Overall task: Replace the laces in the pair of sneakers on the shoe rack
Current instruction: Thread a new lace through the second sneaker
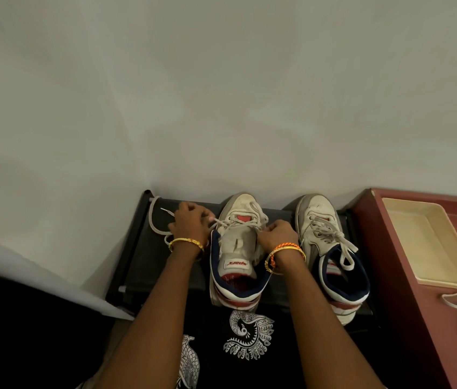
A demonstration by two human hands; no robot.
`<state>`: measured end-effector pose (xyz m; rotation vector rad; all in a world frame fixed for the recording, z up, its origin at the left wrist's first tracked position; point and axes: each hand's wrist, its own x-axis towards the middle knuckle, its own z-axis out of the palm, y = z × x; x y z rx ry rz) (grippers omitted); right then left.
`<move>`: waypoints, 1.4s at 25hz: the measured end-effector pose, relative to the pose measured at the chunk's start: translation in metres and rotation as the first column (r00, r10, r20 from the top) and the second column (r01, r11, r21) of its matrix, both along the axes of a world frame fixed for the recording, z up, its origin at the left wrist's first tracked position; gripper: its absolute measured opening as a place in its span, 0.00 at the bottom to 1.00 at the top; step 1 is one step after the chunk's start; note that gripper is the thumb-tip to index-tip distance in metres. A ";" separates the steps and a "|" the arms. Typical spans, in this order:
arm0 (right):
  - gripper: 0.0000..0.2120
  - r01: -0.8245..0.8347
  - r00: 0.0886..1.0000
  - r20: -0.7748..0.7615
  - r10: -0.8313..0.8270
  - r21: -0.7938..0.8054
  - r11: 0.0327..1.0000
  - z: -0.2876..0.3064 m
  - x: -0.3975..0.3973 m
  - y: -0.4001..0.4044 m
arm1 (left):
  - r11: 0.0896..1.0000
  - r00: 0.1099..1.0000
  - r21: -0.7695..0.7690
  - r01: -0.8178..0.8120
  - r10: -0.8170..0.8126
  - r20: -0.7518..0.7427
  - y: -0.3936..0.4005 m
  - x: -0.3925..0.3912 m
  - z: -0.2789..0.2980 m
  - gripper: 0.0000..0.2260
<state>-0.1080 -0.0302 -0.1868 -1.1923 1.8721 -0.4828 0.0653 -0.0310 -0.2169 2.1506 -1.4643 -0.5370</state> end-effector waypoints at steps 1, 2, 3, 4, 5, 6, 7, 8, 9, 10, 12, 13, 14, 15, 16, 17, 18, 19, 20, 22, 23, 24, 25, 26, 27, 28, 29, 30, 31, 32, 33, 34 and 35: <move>0.05 0.008 1.000 0.003 -0.008 -0.012 1.000 0.000 -0.001 0.001 | 0.993 0.996 -0.067 -0.094 0.094 -0.002 0.004 0.008 0.002 0.06; 0.04 0.013 1.000 0.001 -0.013 -0.024 1.000 0.000 -0.001 0.002 | 0.968 0.976 -0.126 -0.217 0.215 -0.031 0.007 0.017 0.004 0.06; 0.03 0.014 1.000 -0.003 -0.014 -0.034 0.999 0.000 -0.002 0.003 | 0.918 0.932 -0.165 -0.361 0.354 -0.075 0.011 0.026 0.007 0.07; 0.02 0.020 1.000 -0.003 -0.020 -0.042 0.999 -0.001 -0.003 0.003 | 0.841 0.859 -0.177 -0.512 0.498 -0.116 0.017 0.033 0.010 0.07; 0.01 0.029 1.000 0.006 -0.028 -0.045 0.999 -0.002 -0.003 0.003 | 0.749 0.766 -0.160 -0.643 0.624 -0.155 0.021 0.040 0.011 0.08; 0.02 0.036 0.999 0.024 -0.035 -0.047 0.998 -0.003 -0.004 0.003 | 0.673 0.682 -0.116 -0.730 0.708 -0.182 0.025 0.045 0.013 0.09; 0.02 0.035 0.998 0.043 -0.033 -0.047 0.998 -0.003 -0.006 0.003 | 0.640 0.638 -0.056 -0.766 0.748 -0.183 0.028 0.047 0.015 0.10; 0.04 0.026 0.998 0.060 -0.024 -0.045 0.999 -0.004 -0.007 0.003 | 0.658 0.649 0.001 -0.753 0.744 -0.159 0.029 0.047 0.015 0.12; 0.05 0.013 0.997 0.073 -0.010 -0.042 0.999 -0.005 -0.008 0.002 | 0.725 0.717 0.038 -0.688 0.687 -0.118 0.029 0.045 0.014 0.16; 0.06 0.005 0.996 0.086 -0.001 -0.041 0.999 -0.005 -0.009 0.002 | 0.820 0.816 0.042 -0.571 0.573 -0.077 0.027 0.041 0.013 0.21; 0.08 0.008 0.994 0.109 -0.004 -0.039 0.999 -0.006 -0.009 0.001 | 0.977 0.977 -0.005 -0.213 0.213 -0.015 0.020 0.026 0.005 0.24; 0.08 0.015 0.993 0.113 -0.011 -0.041 0.999 -0.008 -0.008 0.001 | 0.999 0.999 -0.025 -0.035 0.035 -0.026 0.016 0.016 0.001 0.21; 0.08 0.020 0.994 0.113 -0.015 -0.043 0.999 -0.008 -0.008 0.000 | 0.996 0.993 -0.023 0.091 -0.092 -0.073 0.013 0.005 0.000 0.16; 0.08 0.020 0.994 0.109 -0.015 -0.042 0.999 -0.009 -0.008 0.000 | 0.987 0.980 -0.009 0.159 -0.158 -0.117 0.011 -0.002 -0.001 0.12; 0.08 0.018 0.994 0.110 -0.014 -0.039 0.999 -0.009 -0.008 0.000 | 0.984 0.973 0.002 0.178 -0.176 -0.151 0.008 -0.007 -0.003 0.10; 0.08 0.019 0.993 0.117 -0.014 -0.037 0.999 -0.009 -0.008 -0.001 | 0.986 0.974 0.019 0.168 -0.162 -0.160 0.006 -0.008 -0.005 0.09; 0.08 0.022 0.992 0.123 -0.017 -0.037 0.999 -0.010 -0.009 -0.001 | 0.990 0.977 0.024 0.137 -0.131 -0.167 0.004 -0.007 -0.007 0.07; 0.08 0.026 0.992 0.125 -0.022 -0.035 0.999 -0.009 -0.010 -0.001 | 0.996 0.983 0.029 0.086 -0.080 -0.167 0.003 -0.003 -0.008 0.07; 0.08 0.029 0.992 0.123 -0.025 -0.033 0.999 -0.010 -0.012 -0.002 | 1.000 0.985 0.018 0.001 0.002 -0.174 0.003 0.003 -0.008 0.06; 0.08 0.029 0.994 0.111 -0.025 -0.036 0.999 -0.011 -0.013 -0.003 | 0.962 0.931 -0.045 -0.271 0.249 -0.268 0.004 0.016 -0.001 0.06; 0.08 0.031 0.994 0.104 -0.027 -0.037 0.999 -0.011 -0.013 -0.003 | 0.902 0.863 -0.065 -0.427 0.385 -0.327 0.007 0.024 0.004 0.08; 0.08 0.032 0.994 0.103 -0.028 -0.036 0.999 -0.011 -0.013 -0.003 | 0.824 0.781 -0.070 -0.562 0.501 -0.372 0.011 0.031 0.010 0.09; 0.08 0.030 0.994 0.107 -0.027 -0.030 0.999 -0.010 -0.013 -0.003 | 0.742 0.697 -0.070 -0.667 0.589 -0.409 0.015 0.039 0.015 0.11; 0.08 0.024 0.994 0.110 -0.021 -0.021 1.000 -0.010 -0.013 -0.004 | 0.671 0.625 -0.069 -0.738 0.642 -0.444 0.020 0.044 0.017 0.11; 0.08 0.018 0.994 0.112 -0.016 -0.014 1.000 -0.009 -0.013 -0.004 | 0.624 0.573 -0.064 -0.779 0.666 -0.478 0.024 0.048 0.019 0.11; 0.08 0.014 0.993 0.116 -0.012 -0.011 1.000 -0.009 -0.014 -0.003 | 0.608 0.554 -0.061 -0.792 0.673 -0.490 0.027 0.050 0.020 0.10; 0.08 0.012 0.992 0.123 -0.011 -0.011 1.000 -0.009 -0.015 -0.003 | 0.625 0.570 -0.051 -0.779 0.672 -0.473 0.028 0.050 0.020 0.10; 0.08 0.012 0.992 0.129 -0.010 -0.009 1.000 -0.009 -0.015 -0.003 | 0.679 0.628 -0.038 -0.733 0.656 -0.419 0.028 0.050 0.020 0.13; 0.08 0.013 0.991 0.133 -0.012 -0.003 1.000 -0.009 -0.016 -0.003 | 0.764 0.732 -0.044 -0.644 0.598 -0.327 0.028 0.047 0.017 0.17; 0.08 0.016 0.990 0.138 -0.016 0.003 1.000 -0.009 -0.016 -0.003 | 0.864 0.855 -0.063 -0.499 0.478 -0.202 0.026 0.042 0.015 0.20; 0.08 0.019 0.989 0.145 -0.019 0.005 1.000 -0.010 -0.016 -0.003 | 0.950 0.951 -0.076 -0.304 0.298 -0.082 0.022 0.036 0.013 0.20; 0.09 0.018 0.989 0.148 -0.018 0.004 1.000 -0.010 -0.016 -0.003 | 0.992 0.994 -0.071 -0.105 0.103 -0.021 0.019 0.027 0.010 0.18; 0.09 0.012 0.989 0.147 -0.012 0.001 1.000 -0.011 -0.015 -0.004 | 0.998 0.998 -0.029 0.058 -0.058 -0.028 0.015 0.015 0.007 0.14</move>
